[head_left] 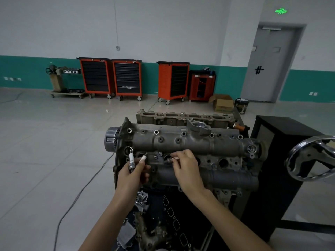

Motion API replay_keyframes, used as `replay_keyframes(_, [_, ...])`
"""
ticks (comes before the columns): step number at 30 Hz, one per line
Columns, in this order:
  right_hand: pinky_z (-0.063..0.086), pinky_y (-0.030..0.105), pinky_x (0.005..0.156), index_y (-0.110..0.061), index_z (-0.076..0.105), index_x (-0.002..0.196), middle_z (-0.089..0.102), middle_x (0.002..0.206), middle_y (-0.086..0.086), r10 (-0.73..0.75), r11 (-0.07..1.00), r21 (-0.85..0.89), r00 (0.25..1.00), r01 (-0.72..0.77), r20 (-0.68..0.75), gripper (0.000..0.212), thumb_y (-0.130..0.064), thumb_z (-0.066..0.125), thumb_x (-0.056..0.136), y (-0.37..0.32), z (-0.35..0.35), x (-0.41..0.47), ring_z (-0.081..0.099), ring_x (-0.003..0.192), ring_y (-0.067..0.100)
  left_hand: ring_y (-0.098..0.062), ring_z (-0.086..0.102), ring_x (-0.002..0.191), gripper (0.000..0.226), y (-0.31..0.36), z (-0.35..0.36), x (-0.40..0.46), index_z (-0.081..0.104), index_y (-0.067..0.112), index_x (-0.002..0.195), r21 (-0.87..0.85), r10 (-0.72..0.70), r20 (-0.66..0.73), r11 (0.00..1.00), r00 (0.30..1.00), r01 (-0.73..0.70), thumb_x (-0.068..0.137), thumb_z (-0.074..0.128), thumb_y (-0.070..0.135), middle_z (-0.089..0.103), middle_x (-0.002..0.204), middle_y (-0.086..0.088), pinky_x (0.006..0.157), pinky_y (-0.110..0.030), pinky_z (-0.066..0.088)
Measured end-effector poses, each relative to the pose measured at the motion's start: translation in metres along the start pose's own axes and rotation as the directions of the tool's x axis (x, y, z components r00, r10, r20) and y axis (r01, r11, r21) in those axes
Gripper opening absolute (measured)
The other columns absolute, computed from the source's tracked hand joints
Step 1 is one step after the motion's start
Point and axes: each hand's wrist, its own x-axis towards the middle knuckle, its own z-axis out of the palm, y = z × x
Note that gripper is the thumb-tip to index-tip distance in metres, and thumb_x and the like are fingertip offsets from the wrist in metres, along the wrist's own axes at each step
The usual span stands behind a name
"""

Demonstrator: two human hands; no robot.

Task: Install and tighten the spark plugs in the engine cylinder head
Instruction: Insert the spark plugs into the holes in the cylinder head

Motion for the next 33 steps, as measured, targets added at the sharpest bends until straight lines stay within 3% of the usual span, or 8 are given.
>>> replay_keyframes(6, [0.043, 0.021, 0.059, -0.003, 0.060, 0.089, 0.058, 0.088, 0.008, -0.251, 0.942, -0.245, 0.967, 0.230, -0.055, 0.004, -0.006, 0.057, 0.088, -0.014, -0.004, -0.002, 0.059, 0.069, 0.019, -0.009, 0.048, 0.052, 0.013, -0.006, 0.007, -0.004, 0.063, 0.009, 0.100, 0.032, -0.030, 0.055, 0.999, 0.998, 0.028, 0.092, 0.057, 0.017, 0.063, 0.072, -0.003, 0.054, -0.027, 0.043])
replay_keyframes(12, [0.046, 0.029, 0.066, -0.005, 0.055, 0.097, 0.057, 0.094, 0.008, -0.239, 0.887, -0.387, 0.968, 0.252, 0.082, 0.011, -0.001, 0.055, 0.087, -0.004, 0.005, 0.003, 0.057, 0.085, 0.023, -0.007, 0.047, 0.048, 0.014, -0.009, 0.008, 0.000, 0.060, 0.005, 0.100, -0.083, -0.094, 0.155, 0.991, 0.983, 0.108, 0.092, 0.056, 0.015, 0.068, 0.076, -0.008, 0.045, -0.020, 0.041])
replay_keyframes(17, [0.046, 0.025, 0.048, -0.006, 0.058, 0.073, 0.056, 0.070, 0.008, -0.281, 0.894, -0.358, 0.959, 0.271, 0.026, 0.025, -0.008, 0.081, 0.063, -0.003, 0.007, 0.007, 0.058, 0.060, 0.023, -0.008, 0.048, 0.047, 0.014, -0.009, 0.007, 0.001, 0.060, 0.005, 0.100, -0.128, -0.102, 0.198, 0.983, 0.975, 0.129, 0.093, 0.054, 0.015, 0.070, 0.085, -0.013, 0.044, -0.019, 0.042])
replay_keyframes(21, [0.047, 0.023, 0.049, -0.009, 0.061, 0.072, 0.056, 0.066, 0.004, -0.321, 0.897, -0.335, 0.946, 0.289, -0.041, 0.021, -0.013, 0.081, 0.066, 0.005, 0.007, 0.000, 0.058, 0.054, 0.018, -0.008, 0.048, 0.048, 0.014, -0.007, 0.008, 0.000, 0.059, 0.004, 0.100, -0.129, -0.087, 0.204, 0.985, 0.975, 0.115, 0.093, 0.054, 0.015, 0.069, 0.085, -0.014, 0.045, -0.020, 0.043])
replay_keyframes(26, [0.052, 0.030, 0.057, -0.005, 0.066, 0.078, 0.061, 0.071, 0.006, -0.385, 0.890, -0.292, 0.920, 0.349, -0.074, 0.008, -0.006, 0.072, 0.074, 0.008, 0.010, 0.000, 0.060, 0.061, 0.021, -0.009, 0.048, 0.049, 0.014, -0.007, 0.013, -0.001, 0.059, 0.004, 0.101, -0.132, -0.082, 0.205, 0.985, 0.975, 0.110, 0.092, 0.055, 0.014, 0.069, 0.080, -0.011, 0.046, -0.020, 0.043])
replay_keyframes(31, [0.048, 0.030, 0.055, -0.003, 0.067, 0.084, 0.056, 0.077, 0.009, -0.351, 0.874, -0.353, 0.936, 0.334, 0.015, 0.012, 0.003, 0.069, 0.074, 0.015, 0.012, 0.006, 0.056, 0.062, 0.023, -0.009, 0.050, 0.050, 0.013, -0.006, 0.015, -0.001, 0.057, 0.005, 0.102, -0.131, -0.089, 0.206, 0.984, 0.974, 0.118, 0.093, 0.054, 0.014, 0.069, 0.080, -0.010, 0.046, -0.020, 0.043])
replay_keyframes(33, [0.050, 0.032, 0.066, -0.004, 0.062, 0.101, 0.056, 0.093, 0.011, -0.297, 0.889, -0.334, 0.950, 0.313, 0.101, 0.017, 0.000, 0.058, 0.084, 0.018, 0.014, 0.007, 0.059, 0.076, 0.025, -0.009, 0.050, 0.051, 0.014, -0.006, 0.015, -0.002, 0.057, 0.004, 0.102, -0.127, -0.092, 0.213, 0.984, 0.973, 0.121, 0.093, 0.054, 0.014, 0.069, 0.082, -0.011, 0.047, -0.020, 0.045])
